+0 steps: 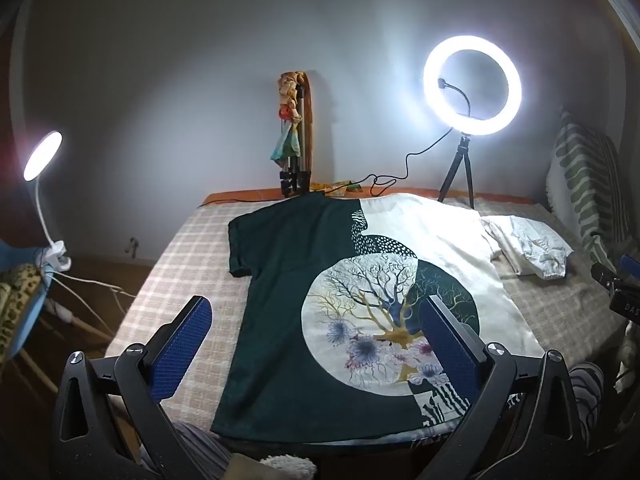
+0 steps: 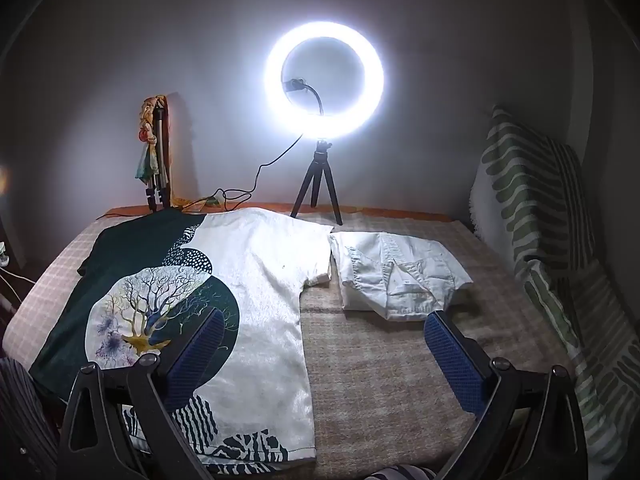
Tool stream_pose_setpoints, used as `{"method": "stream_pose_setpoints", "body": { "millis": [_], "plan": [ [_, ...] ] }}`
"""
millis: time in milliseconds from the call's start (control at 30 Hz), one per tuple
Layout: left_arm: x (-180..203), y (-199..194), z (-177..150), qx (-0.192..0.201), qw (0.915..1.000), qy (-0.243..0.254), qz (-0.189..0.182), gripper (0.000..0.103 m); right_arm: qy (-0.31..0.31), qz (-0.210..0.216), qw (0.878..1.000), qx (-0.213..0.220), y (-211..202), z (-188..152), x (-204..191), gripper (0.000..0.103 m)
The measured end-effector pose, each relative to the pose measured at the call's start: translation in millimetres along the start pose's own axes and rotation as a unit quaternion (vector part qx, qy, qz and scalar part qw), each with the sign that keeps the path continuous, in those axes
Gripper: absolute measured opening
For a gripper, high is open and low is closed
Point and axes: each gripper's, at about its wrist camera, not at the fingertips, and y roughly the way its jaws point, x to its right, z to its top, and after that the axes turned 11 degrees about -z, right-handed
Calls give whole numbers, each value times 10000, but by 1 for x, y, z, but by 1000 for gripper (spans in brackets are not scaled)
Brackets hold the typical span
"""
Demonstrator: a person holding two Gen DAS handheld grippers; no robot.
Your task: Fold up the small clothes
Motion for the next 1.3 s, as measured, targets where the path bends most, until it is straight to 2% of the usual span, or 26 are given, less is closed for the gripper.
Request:
{"method": "stream_pose_setpoints", "body": {
  "millis": [233,267,1300],
  "plan": [
    [5,-2,0,-9,9998,27,-176,103,15,-12,10000,42,0,0,0,101],
    [0,-2,1,15,10000,-48,43,103,18,-7,10000,41,0,0,0,101],
    [6,-10,3,127,9998,70,103,103,27,133,9999,-31,2,0,-6,101]
  ]
}}
